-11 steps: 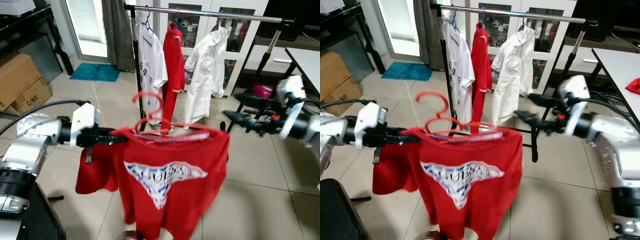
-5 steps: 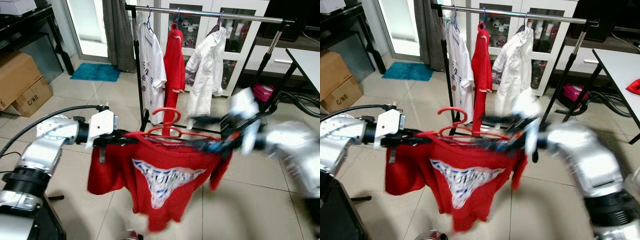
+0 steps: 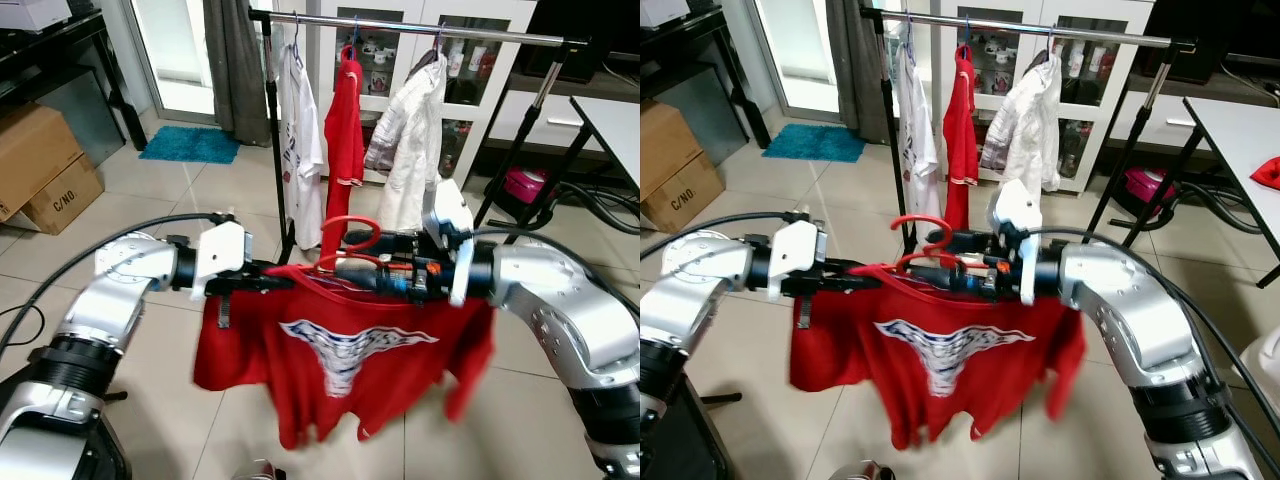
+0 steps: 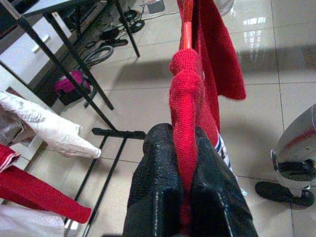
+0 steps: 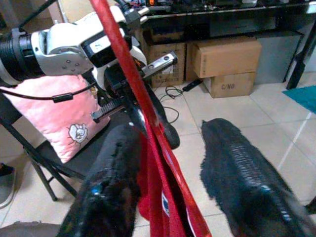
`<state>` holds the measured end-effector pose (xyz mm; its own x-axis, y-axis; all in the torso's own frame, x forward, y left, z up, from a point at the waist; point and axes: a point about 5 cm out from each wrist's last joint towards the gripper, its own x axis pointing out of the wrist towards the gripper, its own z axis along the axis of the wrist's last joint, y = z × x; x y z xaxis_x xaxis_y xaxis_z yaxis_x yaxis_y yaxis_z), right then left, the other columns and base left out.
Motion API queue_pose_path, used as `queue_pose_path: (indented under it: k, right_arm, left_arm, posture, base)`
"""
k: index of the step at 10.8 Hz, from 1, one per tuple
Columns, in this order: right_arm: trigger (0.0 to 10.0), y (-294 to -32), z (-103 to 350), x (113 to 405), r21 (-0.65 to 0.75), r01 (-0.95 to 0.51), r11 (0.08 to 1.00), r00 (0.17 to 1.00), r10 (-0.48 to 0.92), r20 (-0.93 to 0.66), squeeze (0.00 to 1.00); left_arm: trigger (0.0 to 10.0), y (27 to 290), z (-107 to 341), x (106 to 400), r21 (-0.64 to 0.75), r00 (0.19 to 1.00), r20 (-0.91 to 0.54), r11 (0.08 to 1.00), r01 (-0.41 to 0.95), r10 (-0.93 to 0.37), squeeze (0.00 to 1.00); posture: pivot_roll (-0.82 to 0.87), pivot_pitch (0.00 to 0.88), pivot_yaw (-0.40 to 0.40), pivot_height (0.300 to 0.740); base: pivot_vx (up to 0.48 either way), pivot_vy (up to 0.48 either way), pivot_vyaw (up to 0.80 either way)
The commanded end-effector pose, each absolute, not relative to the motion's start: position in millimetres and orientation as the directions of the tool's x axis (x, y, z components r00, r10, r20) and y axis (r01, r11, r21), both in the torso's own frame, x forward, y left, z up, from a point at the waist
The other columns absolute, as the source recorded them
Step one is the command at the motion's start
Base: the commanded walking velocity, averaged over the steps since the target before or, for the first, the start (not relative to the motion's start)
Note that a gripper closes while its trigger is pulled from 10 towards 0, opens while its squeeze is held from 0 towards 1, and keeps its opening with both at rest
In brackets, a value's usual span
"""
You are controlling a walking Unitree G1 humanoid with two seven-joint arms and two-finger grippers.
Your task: Hang hanger
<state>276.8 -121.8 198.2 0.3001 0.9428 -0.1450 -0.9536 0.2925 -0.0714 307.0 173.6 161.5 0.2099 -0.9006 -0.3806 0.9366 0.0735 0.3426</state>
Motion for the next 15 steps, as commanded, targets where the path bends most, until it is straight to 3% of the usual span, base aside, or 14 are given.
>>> queue_pose_path:
  k: [1,7,11,12,13,14,15]
  right_arm:
    - [0.0,-122,202,279,-0.101,-0.95,0.295,0.308,0.94,-0.145,0.0]
    - [0.0,-121,197,276,-0.106,-0.959,0.262,0.278,0.939,-0.2,0.0]
    - [0.0,-124,204,275,-0.091,-0.964,0.249,0.261,0.952,-0.16,0.0]
    - [0.0,-122,203,274,-0.075,-0.969,0.236,0.245,0.957,-0.156,0.0]
    - [0.0,-121,199,274,-0.053,-0.971,0.232,0.238,0.958,-0.159,0.0]
    - [0.0,-121,197,275,-0.044,-0.97,0.237,0.241,0.956,-0.164,0.0]
    - [0.0,-123,196,276,-0.035,-0.967,0.252,0.255,0.952,-0.168,0.0]
  left_arm:
    - [0.0,171,170,306,0.368,0.206,-0.357,0.065,0.928,-0.911,0.0]
    - [0.0,173,177,311,0.359,0.249,-0.301,0.133,0.924,-0.92,0.0]
    - [0.0,177,182,317,0.361,0.328,-0.24,0.229,0.904,-0.914,0.0]
    - [10.0,179,182,318,0.364,0.367,-0.235,0.269,0.892,-0.9,0.0]
    - [10.0,181,183,314,0.333,0.348,-0.22,0.265,0.905,-0.911,0.11]
    - [10.0,183,186,312,0.322,0.336,-0.197,0.264,0.909,-0.921,1.0]
    - [10.0,184,188,310,0.308,0.324,-0.195,0.256,0.916,-0.926,1.0]
  posture:
    - [0.03,0.0,0.006,0.74]
    - [0.02,0.012,0.013,0.74]
    - [0.02,0.011,-0.006,0.74]
    - [0.05,0.007,-0.015,0.74]
    - [0.06,0.011,-0.021,0.74]
    - [0.05,0.015,-0.014,0.74]
    - [0.05,0.018,-0.01,0.74]
  base:
    - [0.0,0.0,0.0]
    - [0.0,0.0,0.0]
    - [0.0,0.0,0.0]
    - [0.0,0.0,0.0]
    - [0.0,0.0,0.0]
    - [0.0,0.0,0.0]
    - [0.0,0.0,0.0]
